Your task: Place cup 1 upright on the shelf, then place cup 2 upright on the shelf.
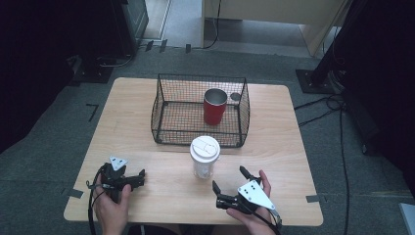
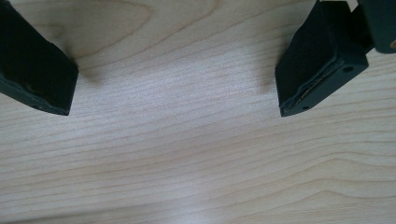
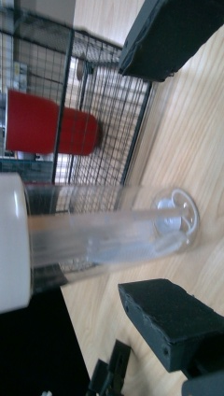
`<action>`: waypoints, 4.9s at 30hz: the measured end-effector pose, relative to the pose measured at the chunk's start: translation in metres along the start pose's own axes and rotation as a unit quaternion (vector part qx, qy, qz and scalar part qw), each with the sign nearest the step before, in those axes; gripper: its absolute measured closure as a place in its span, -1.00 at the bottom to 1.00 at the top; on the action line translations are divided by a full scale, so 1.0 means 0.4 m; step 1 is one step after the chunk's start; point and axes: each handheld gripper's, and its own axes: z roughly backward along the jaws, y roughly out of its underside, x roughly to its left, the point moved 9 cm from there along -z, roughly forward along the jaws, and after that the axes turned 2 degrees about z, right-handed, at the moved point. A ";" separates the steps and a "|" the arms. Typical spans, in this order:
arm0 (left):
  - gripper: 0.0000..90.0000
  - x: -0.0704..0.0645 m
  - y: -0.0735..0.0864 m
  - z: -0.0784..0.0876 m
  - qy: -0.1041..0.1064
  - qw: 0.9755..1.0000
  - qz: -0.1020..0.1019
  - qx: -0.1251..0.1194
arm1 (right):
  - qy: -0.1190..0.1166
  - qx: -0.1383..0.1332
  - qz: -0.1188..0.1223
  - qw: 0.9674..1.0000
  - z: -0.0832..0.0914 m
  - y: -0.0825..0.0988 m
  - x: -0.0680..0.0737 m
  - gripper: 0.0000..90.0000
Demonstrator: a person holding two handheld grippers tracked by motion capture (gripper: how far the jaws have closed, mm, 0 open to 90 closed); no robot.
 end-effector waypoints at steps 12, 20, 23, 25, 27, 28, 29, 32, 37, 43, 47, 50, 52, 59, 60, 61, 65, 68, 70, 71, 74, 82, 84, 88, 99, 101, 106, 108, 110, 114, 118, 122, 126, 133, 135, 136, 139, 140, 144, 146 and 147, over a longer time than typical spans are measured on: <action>-1.00 0.000 0.000 0.000 0.000 1.000 0.000 0.000 | -0.023 -0.002 0.000 1.000 -0.028 -0.013 0.049 -1.00; -1.00 0.000 0.000 0.000 0.000 1.000 0.000 0.000 | -0.035 -0.010 0.001 0.999 -0.056 -0.044 0.082 -1.00; -1.00 0.000 0.000 0.000 0.000 1.000 0.000 0.000 | -0.031 -0.012 0.005 0.999 -0.066 -0.052 0.081 -1.00; -1.00 0.000 0.000 0.000 0.000 1.000 0.000 0.000 | -0.026 -0.012 0.003 1.000 -0.075 -0.056 0.078 -1.00; -1.00 0.000 0.000 0.000 0.000 1.000 0.000 0.000 | -0.025 -0.011 0.007 1.000 -0.085 -0.061 0.078 -1.00; -1.00 0.000 0.000 0.000 0.000 1.000 0.000 0.000 | -0.025 -0.011 0.007 1.000 -0.085 -0.061 0.078 -1.00; -1.00 0.000 0.000 0.000 0.000 1.000 0.000 0.000 | -0.026 -0.011 0.008 1.000 -0.095 -0.068 0.081 -1.00; -1.00 0.000 0.000 0.000 0.000 1.000 0.000 0.000 | -0.025 -0.011 0.010 1.000 -0.103 -0.074 0.083 -1.00; -1.00 0.000 -0.001 -0.001 -0.001 1.000 0.000 0.000 | -0.022 -0.014 0.012 1.000 -0.131 -0.094 0.088 -1.00; -1.00 -0.001 -0.001 -0.001 -0.001 1.000 0.001 0.000 | -0.014 -0.012 0.007 1.000 -0.156 -0.101 0.087 -0.94; -1.00 -0.001 -0.001 -0.001 -0.001 1.000 0.001 0.000 | -0.007 -0.007 0.007 1.000 -0.181 -0.102 0.089 -0.88; -1.00 -0.001 -0.001 -0.001 -0.001 1.000 0.001 0.000 | -0.005 -0.005 0.007 1.000 -0.190 -0.101 0.088 -0.86; -1.00 -0.001 -0.001 -0.001 -0.001 1.000 0.001 0.000 | -0.005 -0.003 0.008 1.000 -0.195 -0.100 0.088 -0.85; -1.00 0.000 -0.001 -0.001 -0.001 1.000 0.001 0.000 | 0.008 -0.001 0.008 1.000 -0.208 -0.098 0.081 -0.66; -1.00 0.000 -0.001 -0.001 -0.001 1.000 0.001 0.000 | 0.007 -0.001 0.007 1.000 -0.209 -0.098 0.081 -0.66; -1.00 0.000 -0.001 -0.001 -0.001 1.000 0.001 0.000 | 0.007 -0.001 0.007 1.000 -0.209 -0.098 0.081 -0.66; -1.00 0.000 -0.001 -0.001 -0.001 1.000 0.001 0.000 | 0.002 -0.005 0.007 1.000 -0.209 -0.099 0.084 -0.65; -1.00 0.000 -0.001 -0.001 -0.001 1.000 0.001 0.000 | -0.004 -0.008 0.011 1.000 -0.208 -0.100 0.094 -0.65; -1.00 -0.001 -0.001 -0.001 -0.001 1.000 0.001 0.000 | -0.008 -0.011 0.012 1.000 -0.208 -0.101 0.099 -0.65; -1.00 0.000 -0.001 -0.001 -0.001 1.000 0.001 0.000 | -0.010 -0.012 0.010 1.000 -0.208 -0.102 0.102 -0.65; -1.00 0.000 -0.001 -0.001 -0.001 1.000 0.000 0.000 | -0.013 -0.015 0.006 1.000 -0.207 -0.105 0.107 -0.65; -1.00 0.000 -0.001 -0.001 -0.001 1.000 0.001 0.000 | -0.018 -0.024 0.002 1.000 -0.204 -0.117 0.113 -0.65; -1.00 -0.001 -0.001 -0.001 -0.001 1.000 0.001 0.000 | -0.019 -0.027 0.003 0.999 -0.203 -0.126 0.116 -0.65; -1.00 -0.001 -0.002 -0.001 -0.001 1.000 0.002 -0.001 | -0.022 -0.035 0.004 0.999 -0.200 -0.141 0.121 -0.65; -1.00 0.000 -0.002 -0.001 -0.001 1.000 0.001 -0.001 | -0.031 -0.051 0.008 0.998 -0.200 -0.183 0.137 -0.65; -1.00 0.000 -0.002 -0.001 -0.001 1.000 0.001 -0.001 | -0.031 -0.053 0.008 0.998 -0.201 -0.192 0.139 -0.65; -1.00 -0.001 -0.002 -0.001 -0.001 1.000 0.001 -0.001 | -0.033 -0.061 0.010 0.998 -0.205 -0.216 0.145 -0.65; -1.00 0.000 -0.002 -0.001 -0.001 1.000 0.001 -0.001 | -0.034 -0.064 0.011 0.997 -0.208 -0.225 0.148 -0.65; -1.00 0.000 -0.002 -0.001 -0.001 1.000 0.001 -0.001 | -0.035 -0.068 0.011 0.997 -0.210 -0.234 0.152 -0.65; -1.00 0.000 -0.002 -0.001 -0.001 1.000 0.001 -0.001 | -0.038 -0.074 0.013 0.996 -0.214 -0.250 0.158 -0.65; -1.00 0.000 -0.002 -0.001 -0.001 1.000 0.001 -0.001 | -0.040 -0.084 0.015 0.996 -0.217 -0.274 0.166 -0.65; -1.00 0.000 -0.002 -0.001 -0.001 1.000 0.001 0.000 | -0.043 -0.088 0.017 0.995 -0.223 -0.291 0.174 -0.65; -1.00 0.000 -0.001 -0.001 -0.001 1.000 0.001 0.001 | -0.044 -0.093 0.019 0.995 -0.232 -0.312 0.180 -0.65; -1.00 0.000 -0.001 -0.001 -0.001 1.000 0.001 0.001 | -0.045 -0.101 0.021 0.994 -0.245 -0.343 0.189 -0.65; -1.00 0.000 -0.001 -0.001 -0.001 1.000 0.001 0.001 | -0.045 -0.104 0.022 0.993 -0.250 -0.353 0.191 -0.65; -1.00 0.000 -0.001 -0.001 -0.001 1.000 0.001 0.001 | -0.045 -0.104 0.021 0.993 -0.252 -0.358 0.193 -0.65; -1.00 0.000 -0.001 -0.001 -0.001 1.000 0.001 0.001 | -0.044 -0.108 0.023 0.993 -0.257 -0.368 0.194 -0.65; -1.00 0.000 -0.001 -0.001 -0.001 1.000 0.001 0.001 | -0.045 -0.110 0.022 0.993 -0.262 -0.376 0.197 -0.65; -1.00 0.000 -0.001 -0.001 -0.001 1.000 0.001 0.001 | -0.045 -0.113 0.025 0.992 -0.274 -0.392 0.201 -0.65; -1.00 0.000 -0.001 0.000 -0.001 1.000 0.001 0.001 | -0.044 -0.113 0.025 0.992 -0.277 -0.396 0.201 -0.65; -1.00 0.000 -0.001 0.000 -0.001 1.000 0.001 0.002 | -0.043 -0.117 0.025 0.992 -0.284 -0.406 0.201 -0.65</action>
